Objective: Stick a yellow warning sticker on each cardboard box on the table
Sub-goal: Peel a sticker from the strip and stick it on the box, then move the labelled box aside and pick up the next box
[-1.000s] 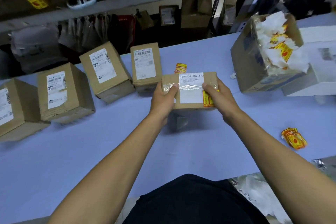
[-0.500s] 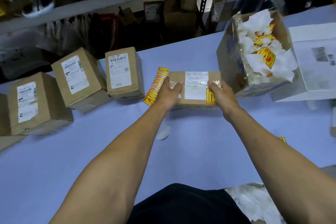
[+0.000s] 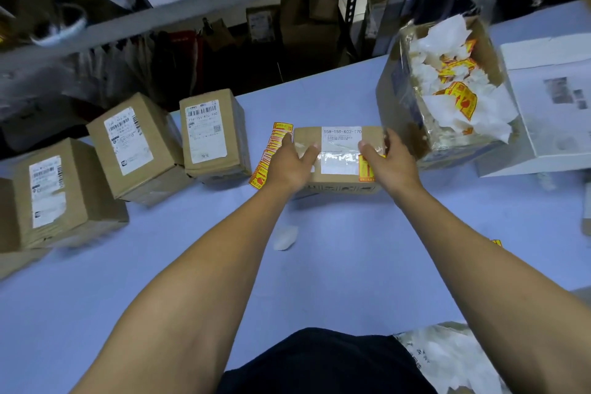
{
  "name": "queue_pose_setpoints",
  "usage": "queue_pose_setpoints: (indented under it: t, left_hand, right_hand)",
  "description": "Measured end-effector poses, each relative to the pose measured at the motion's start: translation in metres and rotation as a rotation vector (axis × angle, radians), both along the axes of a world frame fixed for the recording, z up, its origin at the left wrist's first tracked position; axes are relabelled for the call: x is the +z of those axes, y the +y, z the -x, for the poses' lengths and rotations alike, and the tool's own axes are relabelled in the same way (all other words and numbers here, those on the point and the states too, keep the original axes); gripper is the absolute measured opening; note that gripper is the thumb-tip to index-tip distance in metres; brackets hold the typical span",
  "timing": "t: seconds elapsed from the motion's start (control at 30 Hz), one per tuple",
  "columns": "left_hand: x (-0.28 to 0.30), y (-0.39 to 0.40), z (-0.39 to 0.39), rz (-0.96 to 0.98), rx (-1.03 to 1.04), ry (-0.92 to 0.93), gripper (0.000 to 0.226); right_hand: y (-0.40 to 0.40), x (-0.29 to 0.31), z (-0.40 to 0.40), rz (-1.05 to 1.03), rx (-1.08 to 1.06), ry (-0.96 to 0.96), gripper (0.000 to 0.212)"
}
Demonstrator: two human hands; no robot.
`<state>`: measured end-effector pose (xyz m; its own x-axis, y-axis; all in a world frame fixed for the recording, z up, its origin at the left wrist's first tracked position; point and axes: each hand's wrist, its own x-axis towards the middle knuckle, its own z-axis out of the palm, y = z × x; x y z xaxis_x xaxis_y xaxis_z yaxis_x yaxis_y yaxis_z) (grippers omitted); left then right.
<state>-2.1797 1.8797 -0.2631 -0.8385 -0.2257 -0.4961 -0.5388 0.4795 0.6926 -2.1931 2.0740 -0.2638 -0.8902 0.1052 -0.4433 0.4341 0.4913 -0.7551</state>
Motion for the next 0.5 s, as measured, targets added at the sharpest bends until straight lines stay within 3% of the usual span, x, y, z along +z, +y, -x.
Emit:
queue_pose_setpoints:
  t: [0.13, 0.3, 0.4, 0.5]
  left_hand:
    - [0.024, -0.007, 0.005, 0.208, -0.137, 0.115, 0.067]
    - [0.048, -0.044, -0.009, 0.601, -0.406, 0.272, 0.063]
    - [0.053, -0.078, -0.026, 0.828, -0.496, 0.241, 0.064]
    - [0.053, -0.116, -0.043, 0.914, -0.478, 0.153, 0.064]
  right_hand:
    - [-0.015, 0.025, 0.003, -0.306, 0.183, 0.216, 0.068]
    - [-0.053, 0.048, 0.002, -0.476, 0.439, 0.398, 0.062]
    - [-0.089, 0.053, -0.001, -0.529, 0.574, 0.444, 0.061]
    - [-0.123, 0.053, -0.005, -0.559, 0.696, 0.464, 0.065]
